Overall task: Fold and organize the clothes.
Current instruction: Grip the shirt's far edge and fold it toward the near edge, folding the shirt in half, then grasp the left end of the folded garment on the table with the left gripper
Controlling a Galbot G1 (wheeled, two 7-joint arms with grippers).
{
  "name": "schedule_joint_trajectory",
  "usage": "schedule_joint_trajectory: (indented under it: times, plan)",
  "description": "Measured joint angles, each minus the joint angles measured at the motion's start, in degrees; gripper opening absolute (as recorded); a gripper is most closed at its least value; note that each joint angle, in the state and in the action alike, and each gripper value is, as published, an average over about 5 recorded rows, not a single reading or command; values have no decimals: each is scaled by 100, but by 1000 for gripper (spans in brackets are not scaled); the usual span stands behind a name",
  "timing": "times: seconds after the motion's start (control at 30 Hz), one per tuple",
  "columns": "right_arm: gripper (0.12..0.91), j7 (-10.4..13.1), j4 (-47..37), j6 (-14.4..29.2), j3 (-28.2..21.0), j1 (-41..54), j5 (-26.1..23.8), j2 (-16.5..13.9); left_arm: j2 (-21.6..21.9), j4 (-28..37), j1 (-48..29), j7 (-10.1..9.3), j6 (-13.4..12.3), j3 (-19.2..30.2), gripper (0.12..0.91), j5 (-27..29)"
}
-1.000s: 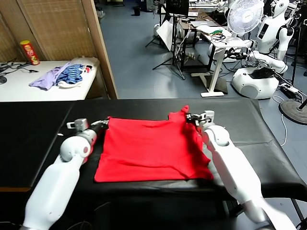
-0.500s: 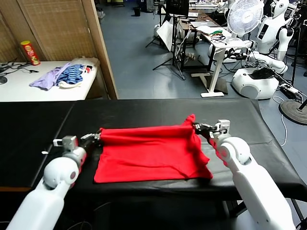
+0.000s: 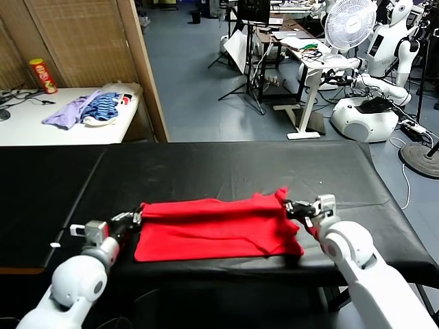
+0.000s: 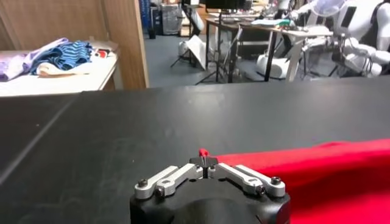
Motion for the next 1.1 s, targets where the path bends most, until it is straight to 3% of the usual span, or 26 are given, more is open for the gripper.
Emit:
schedule_joint_trajectory:
  times: [0.2, 0.33, 0.47, 0.6, 0.73, 0.87, 1.1]
  plan:
    - [166, -124, 260, 0, 186, -365, -3, -18, -109, -155, 329, 71, 52, -37, 127, 270]
    - [350, -160, 475, 0, 405, -594, 0, -27, -160, -285, 497, 76, 63, -87, 195, 347]
    - [585, -88, 547, 0, 596, -634, -55, 32, -172, -441, 641, 78, 79, -177, 402, 362]
    - [757, 38, 375, 194, 565, -454, -405, 199, -182, -511, 644, 59, 93, -250, 634, 274]
    - [794, 53, -18, 501, 366, -114, -671, 424, -255, -378, 439, -91, 123, -215, 777, -139]
    - [798, 56, -526, 599, 143, 261, -763, 624, -365, -90, 69, -239, 167, -128, 796, -748]
    - [793, 29, -1255, 674, -18, 663, -840, 862, -520, 456, -466, -145, 227, 60, 798, -1260]
